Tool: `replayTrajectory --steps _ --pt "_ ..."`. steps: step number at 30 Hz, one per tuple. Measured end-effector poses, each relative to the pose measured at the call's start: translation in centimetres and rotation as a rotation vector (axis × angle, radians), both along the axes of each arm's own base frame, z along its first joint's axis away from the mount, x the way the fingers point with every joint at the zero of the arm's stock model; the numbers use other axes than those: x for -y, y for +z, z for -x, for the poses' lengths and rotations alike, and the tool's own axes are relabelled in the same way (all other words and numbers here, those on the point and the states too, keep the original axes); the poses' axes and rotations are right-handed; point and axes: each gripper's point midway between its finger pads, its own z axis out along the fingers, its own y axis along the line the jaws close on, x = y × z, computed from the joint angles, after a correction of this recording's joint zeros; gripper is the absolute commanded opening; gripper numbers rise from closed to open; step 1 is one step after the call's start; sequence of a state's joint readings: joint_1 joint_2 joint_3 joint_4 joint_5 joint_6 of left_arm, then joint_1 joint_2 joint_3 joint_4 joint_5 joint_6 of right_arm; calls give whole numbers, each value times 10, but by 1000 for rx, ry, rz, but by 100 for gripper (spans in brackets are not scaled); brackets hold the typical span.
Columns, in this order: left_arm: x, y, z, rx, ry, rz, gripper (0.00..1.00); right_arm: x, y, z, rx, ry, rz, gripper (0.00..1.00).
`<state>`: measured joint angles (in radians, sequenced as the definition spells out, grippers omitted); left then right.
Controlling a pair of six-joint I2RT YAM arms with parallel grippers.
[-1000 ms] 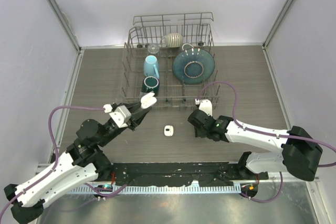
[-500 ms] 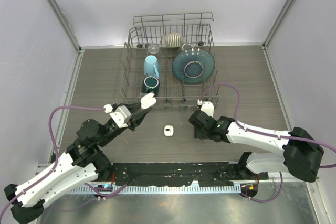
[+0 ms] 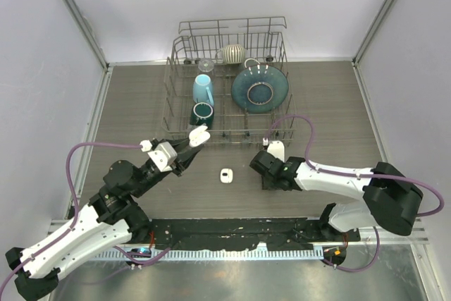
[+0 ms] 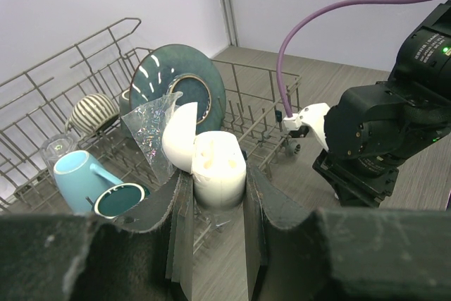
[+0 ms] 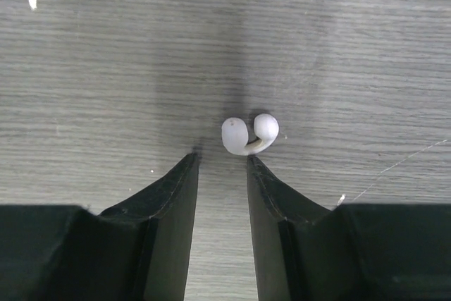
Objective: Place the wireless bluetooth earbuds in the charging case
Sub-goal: Adjust the earbud at the center of the board.
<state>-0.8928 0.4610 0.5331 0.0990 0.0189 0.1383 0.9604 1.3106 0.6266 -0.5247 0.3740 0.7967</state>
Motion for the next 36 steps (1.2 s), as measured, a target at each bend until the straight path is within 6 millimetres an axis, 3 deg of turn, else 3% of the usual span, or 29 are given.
replayTrajectory --steps 2,17,25,29,36 --pt "0 0 0 0 0 0 0 0 -2 -2 -1 -3 18 35" --pt "2 -3 -1 -7 0 -9 0 2 1 -16 41 15 81 36" --pt "2 -3 -2 -8 0 -10 0 -23 12 -37 69 66 61 36" --pt "2 -3 -1 -7 0 -9 0 -27 15 -37 69 99 52 39" --pt "0 0 0 0 0 -1 0 -24 52 -43 178 102 -19 39"
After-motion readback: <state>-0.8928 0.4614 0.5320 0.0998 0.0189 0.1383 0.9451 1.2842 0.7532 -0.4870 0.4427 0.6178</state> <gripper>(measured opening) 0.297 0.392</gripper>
